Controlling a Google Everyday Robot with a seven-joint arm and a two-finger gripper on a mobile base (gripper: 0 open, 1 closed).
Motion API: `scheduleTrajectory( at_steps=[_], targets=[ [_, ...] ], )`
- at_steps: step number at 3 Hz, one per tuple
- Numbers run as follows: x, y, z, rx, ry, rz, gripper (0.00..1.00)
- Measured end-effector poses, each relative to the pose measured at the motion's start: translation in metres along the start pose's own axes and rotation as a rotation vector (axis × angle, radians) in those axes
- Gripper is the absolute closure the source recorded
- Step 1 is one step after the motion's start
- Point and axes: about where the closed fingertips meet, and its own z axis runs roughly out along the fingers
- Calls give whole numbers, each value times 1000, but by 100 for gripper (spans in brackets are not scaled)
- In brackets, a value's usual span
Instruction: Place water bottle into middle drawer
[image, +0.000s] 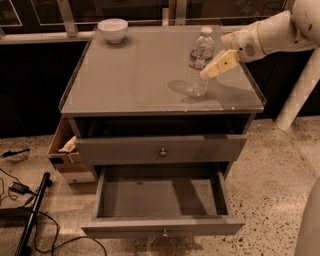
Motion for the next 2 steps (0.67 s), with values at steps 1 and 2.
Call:
scheduleTrajectory(
  at_steps=[1, 2],
  targets=[
    [-5, 3, 14, -30, -34, -1, 0],
    [-14, 12, 22, -64, -55, -9, 0]
  ],
)
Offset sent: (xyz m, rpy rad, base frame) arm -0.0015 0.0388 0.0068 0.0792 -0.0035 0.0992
